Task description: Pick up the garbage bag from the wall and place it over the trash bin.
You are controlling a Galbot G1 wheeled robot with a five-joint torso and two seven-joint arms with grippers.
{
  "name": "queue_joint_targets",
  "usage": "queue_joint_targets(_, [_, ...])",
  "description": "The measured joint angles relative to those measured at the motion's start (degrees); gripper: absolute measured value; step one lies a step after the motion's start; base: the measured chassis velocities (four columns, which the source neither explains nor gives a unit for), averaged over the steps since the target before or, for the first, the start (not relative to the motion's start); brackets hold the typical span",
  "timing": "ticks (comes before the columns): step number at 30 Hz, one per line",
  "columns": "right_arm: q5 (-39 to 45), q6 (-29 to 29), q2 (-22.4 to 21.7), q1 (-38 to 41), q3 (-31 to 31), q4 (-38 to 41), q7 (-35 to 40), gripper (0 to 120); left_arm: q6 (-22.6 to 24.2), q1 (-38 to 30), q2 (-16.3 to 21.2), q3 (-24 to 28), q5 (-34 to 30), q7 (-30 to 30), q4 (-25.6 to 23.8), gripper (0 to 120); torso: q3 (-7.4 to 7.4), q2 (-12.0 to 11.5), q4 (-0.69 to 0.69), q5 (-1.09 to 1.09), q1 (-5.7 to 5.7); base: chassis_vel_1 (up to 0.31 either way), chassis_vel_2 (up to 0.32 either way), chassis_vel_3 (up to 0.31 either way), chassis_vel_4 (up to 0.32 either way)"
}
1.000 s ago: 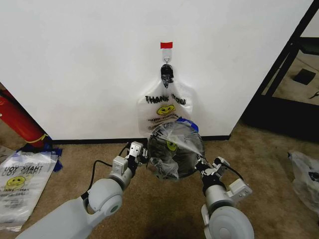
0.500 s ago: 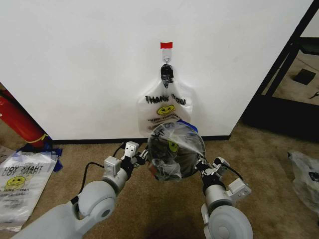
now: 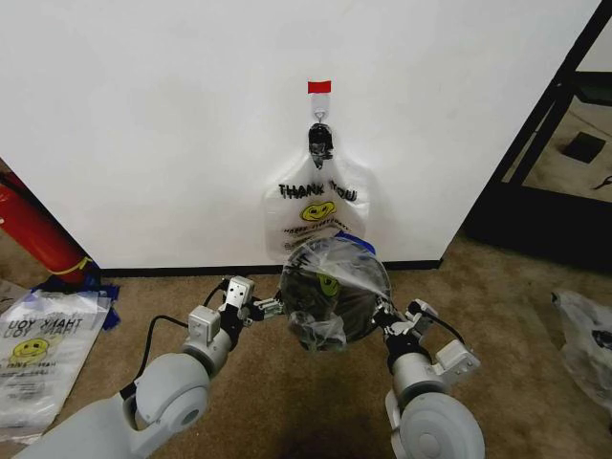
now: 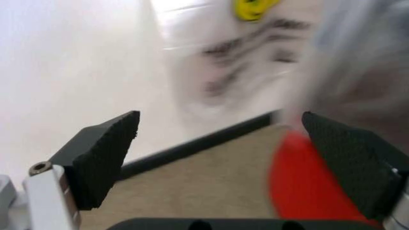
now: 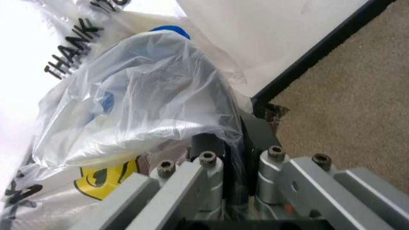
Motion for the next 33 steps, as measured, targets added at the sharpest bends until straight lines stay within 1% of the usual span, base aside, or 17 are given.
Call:
queue_joint_targets(3, [0.03, 0.00, 0.18, 0.20, -0.18, -0.13, -0.03, 2, 0.13, -0.17, -0.02, -0.23, 2.66, -1.83, 1.80, 100, 0.00, 0.00, 0.00, 0.00, 0.00, 0.000, 0.000, 0.000, 0.000])
queue_joint_targets(5, [0.03, -0.01, 0.21, 0.23, -0.20, -0.17, -0.04, 2, 0.22, -0.22, -0.03, -0.40, 2.90, -2.20, 2.12, 100, 0.00, 0.00, 0.00, 0.00, 0.00, 0.000, 0.000, 0.000, 0.000])
queue_joint_targets(10, [0.04, -0.02, 0.19, 0.30, -0.11, -0.35, -0.13, 2, 0.75, 0.08, 0.29, -3.17, 2.84, -2.60, 2.99, 100, 0.00, 0.00, 0.00, 0.00, 0.00, 0.000, 0.000, 0.000, 0.000])
queue_joint_targets(12, [-0.11, 0.00, 0.01, 0.33, 0.08, -0.97, -0.31, 2, 1.92, 0.42, 1.19, -5.49, 2.39, -2.60, 2.10, 100, 0.00, 0.00, 0.00, 0.00, 0.00, 0.000, 0.000, 0.000, 0.000])
queue_joint_targets(15, [-0.52, 0.10, -0.10, 0.44, 0.11, -1.72, -0.52, 2, 2.72, 0.45, 2.11, -7.11, 1.20, -2.56, 0.70, 100, 0.00, 0.00, 0.00, 0.01, 0.00, 0.000, 0.000, 0.000, 0.000])
queue_joint_targets(17, [-1.47, 0.37, -0.17, 0.58, -0.01, -2.58, -1.04, 2, 3.43, -0.31, 3.26, -8.25, -1.19, -2.24, -1.13, 100, 0.00, 0.00, 0.01, 0.00, 0.00, 0.000, 0.000, 0.000, 0.000])
queue_joint_targets(19, [-1.90, 0.50, -0.18, 0.63, -0.09, -2.88, -1.25, 2, 3.57, -0.79, 3.64, -8.41, -2.32, -2.10, -1.79, 100, 0.00, 0.00, 0.01, 0.01, 0.00, 0.000, 0.000, 0.000, 0.000])
queue_joint_targets(20, [-3.21, 0.94, -0.23, 0.69, -0.36, -3.52, -1.86, 2, 4.00, -2.31, 4.56, -8.35, -5.64, -1.84, -3.34, 100, 0.00, 0.00, 0.02, 0.00, 0.00, 0.000, 0.000, 0.000, 0.000])
queue_joint_targets(21, [-5.21, 1.73, -0.42, 0.73, -0.69, -4.34, -2.83, 2, 4.59, -4.48, 5.70, -7.72, -10.81, -1.01, -5.13, 100, 0.00, 0.00, 0.00, 0.00, 0.00, 0.000, 0.000, 0.000, 0.000])
queue_joint_targets(23, [-8.56, 3.71, -0.84, 0.72, -0.97, -5.61, -4.66, 2, 5.13, -8.27, 7.15, -5.35, -18.61, 0.47, -7.31, 100, 0.00, 0.00, 0.01, 0.02, 0.00, 0.000, 0.000, 0.000, 0.000])
queue_joint_targets(24, [-8.56, 3.71, -0.84, 0.72, -0.97, -5.61, -4.66, 2, 5.13, -8.27, 7.15, -5.35, -18.61, 0.47, -7.31, 100, 0.00, 0.00, 0.01, 0.02, 0.00, 0.000, 0.000, 0.000, 0.000])
queue_joint_targets(26, [-12.75, 7.04, -1.56, 0.65, -1.05, -7.27, -7.64, 2, 6.05, -15.15, 7.37, -0.86, -28.35, 0.86, -8.67, 100, 0.00, 0.00, -0.01, 0.01, 0.00, 0.000, 0.000, 0.000, 0.000])
queue_joint_targets(28, [-15.90, 10.21, -2.27, 0.59, -1.07, -8.62, -10.17, 2, 7.05, -20.79, 6.24, 2.21, -34.81, 0.25, -8.47, 100, 0.01, 0.00, 0.00, 0.02, 0.00, 0.000, 0.000, 0.000, 0.000])
queue_joint_targets(29, [-18.82, 13.13, -2.88, 0.55, -1.03, -9.80, -12.82, 2, 8.22, -25.60, 4.76, 4.24, -39.62, -0.66, -7.58, 100, 0.00, 0.00, -0.03, 0.01, 0.00, 0.000, 0.000, 0.000, 0.000])
queue_joint_targets(30, [-18.82, 13.13, -2.88, 0.55, -1.03, -9.80, -12.82, 2, 8.22, -25.60, 4.76, 4.24, -39.62, -0.66, -7.58, 100, 0.00, 0.00, -0.03, 0.01, 0.00, 0.000, 0.000, 0.000, 0.000])
queue_joint_targets(32, [-21.22, 15.62, -3.36, 0.52, -0.97, -10.74, -15.17, 2, 9.70, -29.50, 3.29, 6.03, -43.71, -1.41, -6.56, 100, 0.00, 0.00, -0.02, 0.02, 0.00, 0.000, 0.000, 0.000, 0.000])
queue_joint_targets(33, [-24.69, 19.28, -3.85, 0.60, -0.95, -12.20, -18.10, 2, 11.11, -34.37, 1.68, 8.77, -48.11, -1.89, -4.76, 100, 0.00, 0.00, 0.00, 0.00, 0.00, 0.000, 0.000, 0.000, 0.000])
